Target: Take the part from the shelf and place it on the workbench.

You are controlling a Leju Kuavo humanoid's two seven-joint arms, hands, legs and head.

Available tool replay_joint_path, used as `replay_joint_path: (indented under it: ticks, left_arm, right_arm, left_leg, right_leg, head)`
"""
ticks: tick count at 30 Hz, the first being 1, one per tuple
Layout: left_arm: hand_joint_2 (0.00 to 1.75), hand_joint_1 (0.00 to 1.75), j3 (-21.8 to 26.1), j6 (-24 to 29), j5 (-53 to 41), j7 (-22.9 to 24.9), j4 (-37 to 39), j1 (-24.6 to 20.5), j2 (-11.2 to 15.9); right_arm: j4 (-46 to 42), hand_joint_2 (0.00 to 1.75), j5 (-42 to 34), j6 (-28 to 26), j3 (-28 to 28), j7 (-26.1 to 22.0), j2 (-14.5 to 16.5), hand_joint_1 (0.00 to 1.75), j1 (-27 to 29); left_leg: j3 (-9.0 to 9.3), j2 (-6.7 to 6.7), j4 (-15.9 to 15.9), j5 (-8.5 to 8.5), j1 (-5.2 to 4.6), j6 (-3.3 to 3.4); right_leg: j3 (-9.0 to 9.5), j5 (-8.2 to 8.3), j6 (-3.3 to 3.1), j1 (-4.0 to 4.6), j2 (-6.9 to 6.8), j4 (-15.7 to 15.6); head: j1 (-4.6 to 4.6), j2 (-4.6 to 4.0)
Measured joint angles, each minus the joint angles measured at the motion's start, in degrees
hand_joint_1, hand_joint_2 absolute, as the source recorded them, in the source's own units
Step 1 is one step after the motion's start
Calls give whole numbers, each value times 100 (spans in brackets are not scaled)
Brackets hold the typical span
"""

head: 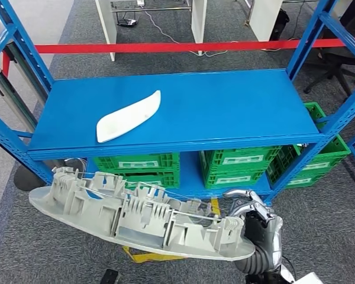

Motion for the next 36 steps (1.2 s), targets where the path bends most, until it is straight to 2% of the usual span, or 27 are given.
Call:
replay_joint_path:
  ticks: [2,4,6,8,9,10,11,13,15,16,18,19,20,22,23,24,25,26,27,28,29,30,31,33,34,35,36]
  left_arm:
    - [175,0,3,16,-30,24,-2,14,-7]
    - [175,0,11,25,-39,46,-2,43,-8]
    - [175,0,24,27,-59,55,-2,70,-9]
    - [175,0,37,28,-79,58,-2,78,-13]
    - [175,0,46,28,-86,63,-2,80,-13]
    - [175,0,55,28,-88,69,-2,81,-14]
    - [175,0,66,28,-92,74,-2,82,-14]
    - [175,0,93,28,-98,79,-9,80,-17]
    - [175,0,120,21,-103,79,-21,77,-25]
    - [175,0,132,15,-104,79,-25,78,-29]
    - [175,0,158,2,-105,79,-26,91,-38]
    - [175,0,172,-3,-103,79,-26,94,-43]
    - [175,0,183,-8,-102,78,-26,93,-47]
    - [175,0,198,-17,-99,77,-26,78,-62]
    - [175,0,202,-21,-98,75,-26,72,-67]
    - [175,0,208,-25,-97,73,-26,70,-71]
    - [175,0,219,-28,-95,71,-26,69,-72]
    - [175,0,233,-31,-92,67,-26,70,-73]
    - [175,0,249,-33,-90,65,-26,69,-76]
    - [175,0,263,-35,-89,63,-26,62,-84]
    - [175,0,273,-35,-89,62,-27,51,-93]
    - [175,0,279,-37,-88,62,-27,42,-100]
    - [175,0,285,-37,-88,61,-28,35,-106]
    - [175,0,296,-38,-86,61,-28,44,-101]
    - [175,0,302,-38,-85,61,-28,51,-101]
    - [175,0,308,-38,-82,61,-28,55,-100]
    - [175,0,314,-40,-80,61,-28,54,-99]
  right_arm:
    - [30,175,-10,55,-7,-2,22,175,-11]
    - [87,175,-2,73,-3,-2,39,175,-15]
    - [161,175,5,73,14,-1,50,175,-17]
    - [235,175,13,72,36,1,57,175,-16]
    - [273,175,21,72,47,1,58,175,-18]
    - [313,175,31,72,58,1,58,175,-22]
    - [350,175,42,72,70,1,58,175,-27]
    - [414,175,61,79,96,2,59,175,-43]
    - [461,175,88,87,116,1,61,175,-64]
    - [481,175,105,90,125,0,62,175,-81]
    - [518,175,143,96,137,-1,66,175,-121]
    - [537,175,157,101,141,0,68,175,-141]
    - [555,175,172,105,143,0,69,175,-154]
    - [596,175,194,115,147,0,69,175,-170]
    - [619,175,203,122,149,-1,69,175,-174]
    - [645,175,208,130,152,-1,69,175,-178]
    - [670,175,212,137,155,-1,69,175,-186]
    - [694,175,217,143,159,-1,69,175,-196]
    - [714,175,225,148,162,-1,69,175,-206]
    - [729,175,232,150,165,0,70,175,-217]
    - [739,175,239,150,166,0,71,175,-226]
    - [746,175,244,150,166,1,71,175,-233]
    - [753,175,246,150,166,1,72,175,-240]
    - [768,175,249,150,168,0,74,175,-252]
    - [778,175,251,150,169,1,75,175,-259]
    - [786,175,256,149,171,1,80,175,-263]
    - [794,175,260,149,172,1,86,175,-262]
  left_leg:
    - [-72,-24,22,105,-1,-57]
    - [-148,-56,97,48,10,-126]
    - [-266,-64,496,-406,46,-215]
    - [-395,-53,1187,-924,101,-303]
    - [-410,-49,1466,-1015,126,-337]
    - [-361,-42,1600,-967,150,-365]
    - [-231,-23,1545,-816,170,-385]
    - [259,150,895,-541,192,-398]
    - [691,381,172,-566,157,-351]
    - [767,433,-13,-629,132,-311]
    - [715,336,-96,-596,115,-204]
    - [658,275,-109,-536,117,-151]
    - [586,219,-123,-463,122,-96]
    - [405,100,-133,-305,114,-18]
    - [305,34,-128,-226,100,6]
    - [207,-36,-122,-147,83,18]
    - [105,-108,-113,-69,66,21]
    - [8,-179,-101,6,52,19]
    - [-86,-251,-88,76,42,12]
    - [-166,-322,-71,144,38,4]
    - [-238,-395,-48,207,25,-9]
    - [-294,-462,-31,279,17,-24]
    - [-335,-526,-26,351,15,-45]
    - [-402,-644,-47,489,15,-99]
    - [-433,-613,-37,469,11,-134]
    - [-477,-514,57,327,10,-174]
    - [-534,-377,259,76,16,-217]
  right_leg:
    - [119,-72,-14,15,-4,-277]
    - [9,5,-77,-6,-81,-306]
    - [-127,113,-154,-38,-183,-328]
    - [-246,214,-183,-37,-286,-315]
    - [-308,265,-181,-36,-344,-297]
    - [-380,314,-175,-37,-405,-266]
    - [-461,356,-164,-38,-463,-223]
    - [-628,417,-126,-37,-569,-123]
    - [-727,468,-66,-23,-674,-47]
    - [-751,502,-32,-18,-733,-30]
    - [-784,566,39,-25,-844,-26]
    - [-814,518,76,-37,-790,4]
    - [-869,363,106,-48,-653,109]
    - [-1034,-200,136,-57,-269,645]
    - [-1113,-463,129,-50,-150,1009]
    - [-1147,-601,117,-38,-97,1318]
    - [-1115,-591,95,-25,-74,1484]
    - [-998,-462,66,-12,-59,1462]
    - [-794,-279,27,2,-26,1253]
    - [-512,-141,-20,15,74,889]
    - [-189,-97,-63,21,202,440]
    - [71,-124,-86,26,314,49]
    - [225,-181,-100,32,390,-222]
    - [238,-193,-114,36,316,-369]
    - [179,-145,-141,27,236,-364]
    - [129,-89,-185,16,145,-363]
    - [70,-30,-222,0,47,-366]
  head:
    - [-2,0]
    - [2,0]
    - [-12,-1]
    - [-28,-1]
    - [-29,0]
    - [-30,0]
    - [-30,0]
    - [-32,0]
    - [-27,-1]
    - [-27,-1]
    - [-26,-1]
    - [-25,0]
    - [-22,0]
    - [-14,0]
    - [-12,0]
    - [-10,0]
    - [-10,0]
    - [-10,0]
    - [-11,-1]
    - [-11,-1]
    - [-10,-1]
    - [-11,-1]
    - [-12,0]
    - [-9,-1]
    - [-10,-1]
    - [-22,-2]
    - [-35,-2]
